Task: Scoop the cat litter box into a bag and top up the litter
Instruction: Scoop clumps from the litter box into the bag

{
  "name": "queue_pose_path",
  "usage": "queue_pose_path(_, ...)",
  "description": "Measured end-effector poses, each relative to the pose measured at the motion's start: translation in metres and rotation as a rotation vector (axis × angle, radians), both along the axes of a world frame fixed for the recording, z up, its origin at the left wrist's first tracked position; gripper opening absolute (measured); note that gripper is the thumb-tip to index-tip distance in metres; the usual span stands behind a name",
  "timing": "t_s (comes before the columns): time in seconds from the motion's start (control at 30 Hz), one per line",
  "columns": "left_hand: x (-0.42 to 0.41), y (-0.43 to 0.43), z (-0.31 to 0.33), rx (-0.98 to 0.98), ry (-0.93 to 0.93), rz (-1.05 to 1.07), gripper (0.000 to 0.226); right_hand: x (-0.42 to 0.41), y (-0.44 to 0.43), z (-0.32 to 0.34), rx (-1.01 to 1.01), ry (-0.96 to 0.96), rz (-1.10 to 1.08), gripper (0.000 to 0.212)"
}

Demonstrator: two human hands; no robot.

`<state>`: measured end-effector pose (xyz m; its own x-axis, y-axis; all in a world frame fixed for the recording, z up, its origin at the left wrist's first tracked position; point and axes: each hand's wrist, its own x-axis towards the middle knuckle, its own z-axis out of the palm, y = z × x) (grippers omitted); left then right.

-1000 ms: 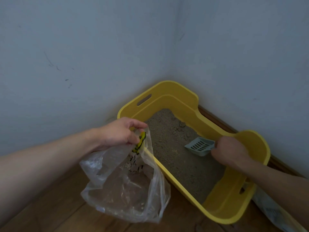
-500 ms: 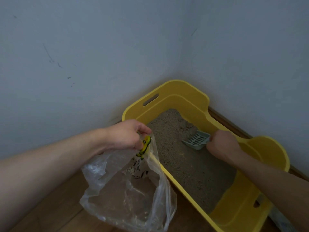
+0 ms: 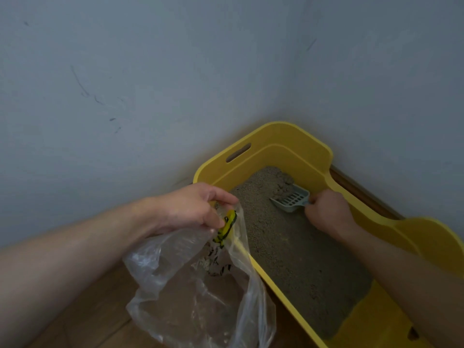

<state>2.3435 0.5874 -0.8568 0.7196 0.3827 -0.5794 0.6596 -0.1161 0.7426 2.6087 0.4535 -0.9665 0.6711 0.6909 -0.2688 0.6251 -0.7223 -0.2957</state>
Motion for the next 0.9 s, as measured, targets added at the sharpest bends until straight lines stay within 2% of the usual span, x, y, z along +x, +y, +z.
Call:
queue_pose_path(0.23, 0.006, -0.003, -0.006, 0.225, 0.134, -0.147, 0.052, 0.002, 0.019, -0.014, 0.091, 0.007, 0.002, 0.017)
queue_pose_path(0.47, 0.003, 0.004, -0.003, 0.057, 0.118, -0.132, 0.054, 0.0, 0.024, -0.028, 0.211, 0.054, 0.041, 0.023)
queue_pose_path(0.6, -0.001, 0.008, -0.004, -0.053, 0.097, -0.106, 0.056, 0.001, 0.03, -0.032, 0.224, 0.01, 0.095, 0.036)
queue_pose_path(0.9, -0.007, 0.009, -0.006, -0.121, 0.067, -0.062, 0.056, -0.002, 0.031, -0.034, 0.272, 0.007, 0.117, 0.041)
